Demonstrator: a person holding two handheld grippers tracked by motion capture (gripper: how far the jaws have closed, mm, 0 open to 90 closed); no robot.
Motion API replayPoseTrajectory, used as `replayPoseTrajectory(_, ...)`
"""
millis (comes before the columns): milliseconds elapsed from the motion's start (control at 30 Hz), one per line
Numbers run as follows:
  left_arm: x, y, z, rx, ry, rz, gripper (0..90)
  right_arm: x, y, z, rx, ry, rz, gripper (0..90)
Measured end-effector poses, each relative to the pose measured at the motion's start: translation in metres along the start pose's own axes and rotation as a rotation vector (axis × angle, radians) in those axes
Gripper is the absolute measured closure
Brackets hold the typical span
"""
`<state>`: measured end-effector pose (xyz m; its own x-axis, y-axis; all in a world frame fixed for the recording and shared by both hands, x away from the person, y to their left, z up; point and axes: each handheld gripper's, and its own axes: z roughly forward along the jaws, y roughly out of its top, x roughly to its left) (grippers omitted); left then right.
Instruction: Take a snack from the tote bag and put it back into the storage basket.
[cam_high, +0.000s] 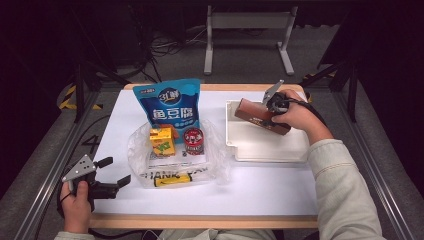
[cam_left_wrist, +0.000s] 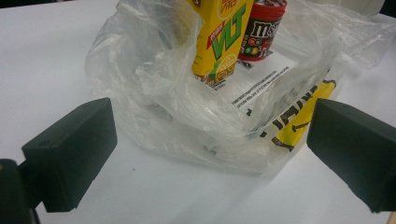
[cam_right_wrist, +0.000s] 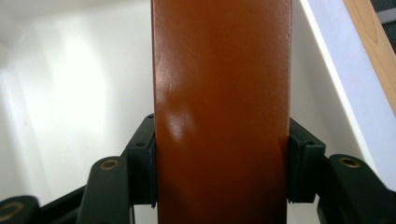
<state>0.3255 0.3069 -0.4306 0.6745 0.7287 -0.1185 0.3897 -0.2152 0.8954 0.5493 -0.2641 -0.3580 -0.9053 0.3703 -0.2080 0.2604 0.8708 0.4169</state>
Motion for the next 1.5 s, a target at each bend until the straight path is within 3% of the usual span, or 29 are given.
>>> replayPoseTrajectory(533,0.000,0.000,0.000,0.002,0.000,-0.002,2.3,0.000,-0.002,0.017,0.063,0.005,0.001,42.1)
replayPoseTrajectory(1100,0.000,0.000,0.000,0.001,-0.002,-0.001,2.3,0.001,-0.003,0.026,0.072,-0.008,0.035,38.2)
replayPoseTrajectory(1333,0.000,0.001,0.001,0.000,-0.005,0.002,2.3,0.001,-0.005,0.025,0.055,-0.014,0.044,37.7)
replayPoseTrajectory(1500,0.001,0.001,0.003,0.000,-0.007,-0.002,2.3,0.002,-0.007,0.014,0.006,-0.032,0.055,37.2)
